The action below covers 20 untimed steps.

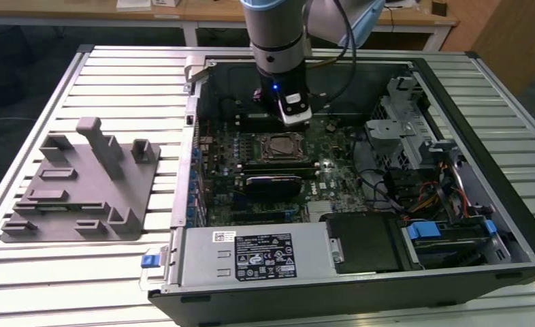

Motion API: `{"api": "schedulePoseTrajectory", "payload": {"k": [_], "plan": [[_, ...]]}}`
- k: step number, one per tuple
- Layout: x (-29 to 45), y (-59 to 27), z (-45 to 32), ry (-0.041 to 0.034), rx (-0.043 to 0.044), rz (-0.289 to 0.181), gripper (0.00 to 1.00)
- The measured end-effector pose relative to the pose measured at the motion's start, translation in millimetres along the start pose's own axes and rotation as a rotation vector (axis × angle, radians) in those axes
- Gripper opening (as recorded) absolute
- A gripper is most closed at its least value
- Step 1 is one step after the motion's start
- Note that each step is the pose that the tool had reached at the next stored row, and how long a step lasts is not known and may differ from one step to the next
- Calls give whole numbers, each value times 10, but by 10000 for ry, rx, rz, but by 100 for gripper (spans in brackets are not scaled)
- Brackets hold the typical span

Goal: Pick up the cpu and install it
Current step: 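Install the first cpu locking lever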

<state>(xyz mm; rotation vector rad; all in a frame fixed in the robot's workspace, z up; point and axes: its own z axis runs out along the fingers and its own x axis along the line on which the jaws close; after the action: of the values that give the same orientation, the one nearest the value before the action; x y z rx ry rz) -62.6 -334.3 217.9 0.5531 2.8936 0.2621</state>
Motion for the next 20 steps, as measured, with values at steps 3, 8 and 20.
{"api": "schedulePoseTrajectory", "payload": {"k": [3,8,20], "plan": [[-3,1,0,-131,453,-95,11],[-20,7,4,-199,1224,-234,11],[-82,17,19,867,2167,-248,11]]}}
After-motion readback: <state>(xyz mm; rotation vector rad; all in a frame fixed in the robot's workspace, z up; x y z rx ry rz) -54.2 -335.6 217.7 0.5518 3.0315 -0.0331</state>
